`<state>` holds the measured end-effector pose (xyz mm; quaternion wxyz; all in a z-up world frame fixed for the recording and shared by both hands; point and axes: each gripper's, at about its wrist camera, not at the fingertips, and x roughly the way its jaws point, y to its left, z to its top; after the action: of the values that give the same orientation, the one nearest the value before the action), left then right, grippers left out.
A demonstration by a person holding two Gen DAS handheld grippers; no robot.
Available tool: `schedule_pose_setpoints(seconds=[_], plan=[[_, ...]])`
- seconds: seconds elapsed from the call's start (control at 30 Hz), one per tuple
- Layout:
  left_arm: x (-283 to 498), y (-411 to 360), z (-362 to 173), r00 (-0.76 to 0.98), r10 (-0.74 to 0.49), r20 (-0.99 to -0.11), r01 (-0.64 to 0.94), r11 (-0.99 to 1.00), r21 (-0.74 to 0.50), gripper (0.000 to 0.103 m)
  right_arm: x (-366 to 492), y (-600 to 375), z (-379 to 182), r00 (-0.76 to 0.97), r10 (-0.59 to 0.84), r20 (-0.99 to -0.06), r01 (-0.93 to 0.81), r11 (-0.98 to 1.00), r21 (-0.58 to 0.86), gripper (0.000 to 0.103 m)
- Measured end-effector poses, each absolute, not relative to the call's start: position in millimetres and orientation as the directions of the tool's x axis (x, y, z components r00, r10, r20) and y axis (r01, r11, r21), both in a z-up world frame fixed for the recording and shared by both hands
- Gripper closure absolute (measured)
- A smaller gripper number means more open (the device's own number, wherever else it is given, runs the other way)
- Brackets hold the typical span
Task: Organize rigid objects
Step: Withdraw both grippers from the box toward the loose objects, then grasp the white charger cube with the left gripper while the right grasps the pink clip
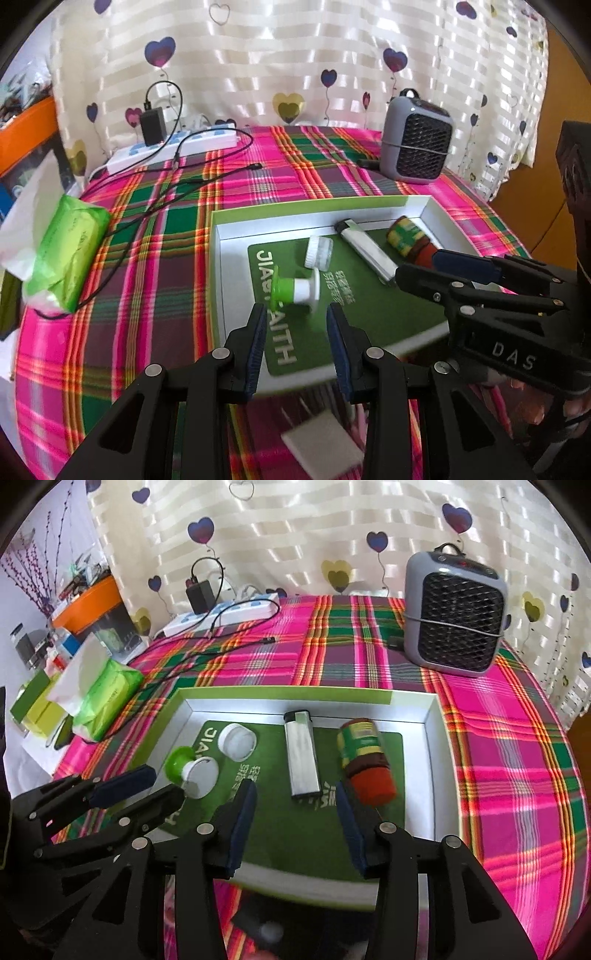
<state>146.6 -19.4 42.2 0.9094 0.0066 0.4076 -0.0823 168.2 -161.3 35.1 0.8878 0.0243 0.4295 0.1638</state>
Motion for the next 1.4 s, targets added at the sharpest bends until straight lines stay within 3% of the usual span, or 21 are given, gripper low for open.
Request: schedule_pose_setpoints(seconds=[0.77,1.4], plan=[[43,-2,52,0.686,-0.157,-0.710,0.144,0.986,-0.080,0.071,71,-199,53,0.655,0.272,-0.705,-0.201,0.962,0.184,0.057],[9,14,31,0.662,-0.199,-0.722,0.145,0.980,-0.137,0.071,32,-195,20,0.612,0.290,-0.735,-0.233,0.955,0.184,0.057]])
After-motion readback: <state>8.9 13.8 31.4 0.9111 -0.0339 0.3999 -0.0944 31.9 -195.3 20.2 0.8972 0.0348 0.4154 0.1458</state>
